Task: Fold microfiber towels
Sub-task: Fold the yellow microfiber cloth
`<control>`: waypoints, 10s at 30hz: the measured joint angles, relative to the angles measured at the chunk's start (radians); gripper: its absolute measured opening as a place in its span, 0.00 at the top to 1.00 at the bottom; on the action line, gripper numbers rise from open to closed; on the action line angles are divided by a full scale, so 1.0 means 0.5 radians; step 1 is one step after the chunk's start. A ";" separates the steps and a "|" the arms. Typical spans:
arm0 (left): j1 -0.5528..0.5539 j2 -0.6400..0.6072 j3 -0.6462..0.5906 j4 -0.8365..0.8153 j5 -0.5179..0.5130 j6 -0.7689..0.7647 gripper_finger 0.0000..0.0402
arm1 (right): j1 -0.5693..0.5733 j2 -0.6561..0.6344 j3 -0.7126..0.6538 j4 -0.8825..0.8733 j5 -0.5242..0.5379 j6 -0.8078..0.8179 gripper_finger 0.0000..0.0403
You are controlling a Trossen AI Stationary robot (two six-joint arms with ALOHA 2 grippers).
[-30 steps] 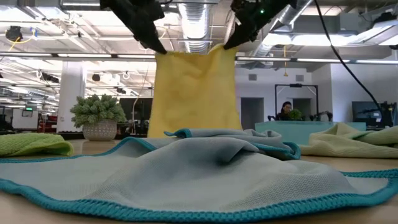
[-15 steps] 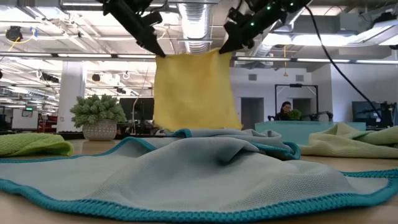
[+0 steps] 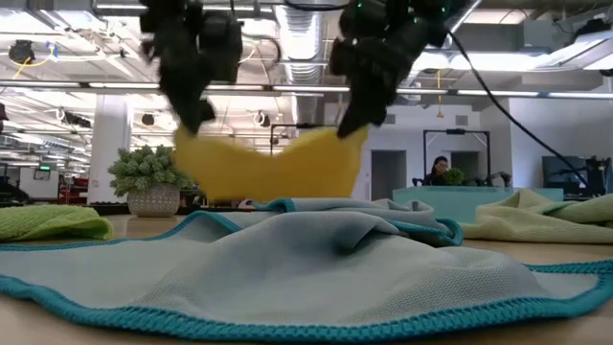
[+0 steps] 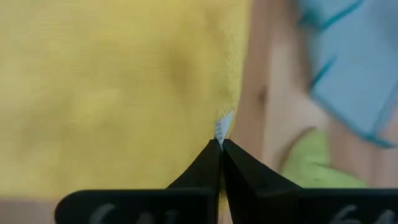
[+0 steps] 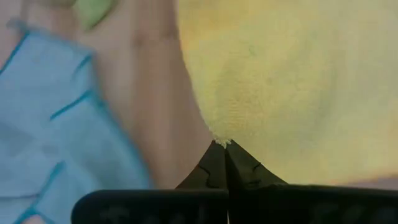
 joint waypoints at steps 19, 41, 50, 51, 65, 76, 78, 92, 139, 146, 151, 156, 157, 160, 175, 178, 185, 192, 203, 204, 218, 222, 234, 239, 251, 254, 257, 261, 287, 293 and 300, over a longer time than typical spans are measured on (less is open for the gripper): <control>-0.191 -0.216 -0.394 0.841 -0.968 -0.110 1.00 | -0.165 0.067 -0.122 0.176 0.162 0.276 0.99; 0.280 0.440 -0.302 1.213 -0.997 0.131 1.00 | -0.506 0.464 -0.120 0.553 0.157 0.114 0.87; 0.299 0.414 -0.294 1.219 -1.064 0.184 1.00 | -0.580 0.279 -0.116 0.534 0.236 0.067 0.64; 0.308 0.414 -0.294 1.220 -1.066 0.185 1.00 | -0.585 0.263 -0.116 0.519 0.249 0.064 0.61; 0.346 0.414 -0.294 1.257 -1.035 0.182 1.00 | -0.488 0.265 -0.176 0.274 0.570 0.219 0.64; 0.346 0.414 -0.294 1.247 -0.936 0.135 1.00 | -0.683 0.330 -0.176 0.302 0.121 0.383 0.60; 0.346 0.414 -0.294 1.241 -0.936 0.134 1.00 | -0.682 0.361 -0.169 0.329 0.124 0.379 0.56; 0.346 0.414 -0.295 1.200 -0.936 0.134 1.00 | -0.685 0.414 -0.174 0.283 0.106 0.369 0.50; 0.356 0.236 -0.297 1.132 -1.144 0.172 1.00 | -0.664 0.400 0.048 0.122 0.281 0.222 0.99; 0.356 0.237 -0.297 1.243 -1.133 0.202 1.00 | -0.664 0.400 0.048 0.098 0.282 0.222 0.99; 0.348 0.237 -0.297 1.262 -1.149 0.215 1.00 | -0.665 0.400 0.048 0.084 0.282 0.222 0.98; 0.349 0.237 -0.297 1.263 -1.288 0.213 0.99 | -0.687 0.400 0.048 0.086 0.280 0.223 0.98; 0.349 0.237 -0.297 1.262 -1.308 0.207 0.98 | -0.689 0.400 0.048 0.087 0.282 0.223 0.98; 0.349 0.237 -0.297 1.250 -1.315 0.150 0.92 | -0.690 0.400 0.048 0.092 0.282 0.223 0.98; 0.349 0.238 -0.296 1.192 -1.184 0.061 0.53 | -0.687 0.401 0.048 0.179 0.270 0.222 0.98; 0.349 0.238 -0.296 1.181 -0.983 0.062 0.53 | -0.686 0.401 0.048 0.223 0.271 0.223 0.96; 0.349 0.238 -0.296 1.154 -0.905 0.051 0.57 | -0.687 0.401 0.048 0.257 0.335 0.240 0.81; 0.349 0.238 -0.296 1.154 -0.906 0.057 0.60 | -0.687 0.391 0.053 0.249 0.423 0.217 0.61; 0.348 0.256 -0.501 1.145 -0.859 0.091 0.81 | -0.342 0.433 0.067 0.155 0.181 0.222 0.70; 0.349 0.255 -0.532 1.184 -0.886 0.090 0.86 | -0.297 0.434 0.067 0.180 0.212 0.222 0.77; 0.065 0.240 -0.645 1.028 -0.661 -0.356 1.00 | -0.142 0.432 0.068 0.242 0.548 0.365 0.97; -0.180 0.243 -0.633 0.998 -0.308 -0.630 1.00 | -0.080 0.432 0.068 0.182 0.535 0.394 0.97; -0.663 0.246 -0.266 0.770 -1.046 -0.393 1.00 | 0.051 0.426 -0.008 0.229 0.638 0.584 0.98; -0.444 0.251 -0.441 0.904 -0.963 -0.345 1.00 | -0.032 0.430 -0.130 0.352 0.634 0.697 0.99; -0.295 0.242 -0.748 1.317 -0.670 -0.479 1.00 | -0.221 0.430 -0.266 0.677 0.522 0.607 0.99; -0.360 0.244 -0.733 1.340 -0.568 -0.538 1.00 | -0.275 0.430 -0.266 0.770 0.521 0.487 0.99; -0.450 0.249 -0.699 1.317 -0.453 -0.603 1.00 | -0.329 0.430 -0.266 0.888 0.472 0.325 0.99; -0.579 0.221 -0.610 1.270 -0.444 -0.557 1.00 | -0.375 0.430 -0.221 0.985 0.357 0.097 0.99; -0.008 1.183 0.255 1.560 -0.699 0.257 1.00 | 0.036 0.365 -0.274 0.491 0.689 0.692 0.99; 0.058 1.153 0.253 1.320 -1.096 -0.171 1.00 | -0.031 0.365 -0.281 0.498 0.687 0.593 0.99; 0.077 0.975 0.230 0.936 -1.271 -0.452 1.00 | -0.130 0.318 -0.281 0.496 0.644 0.450 0.99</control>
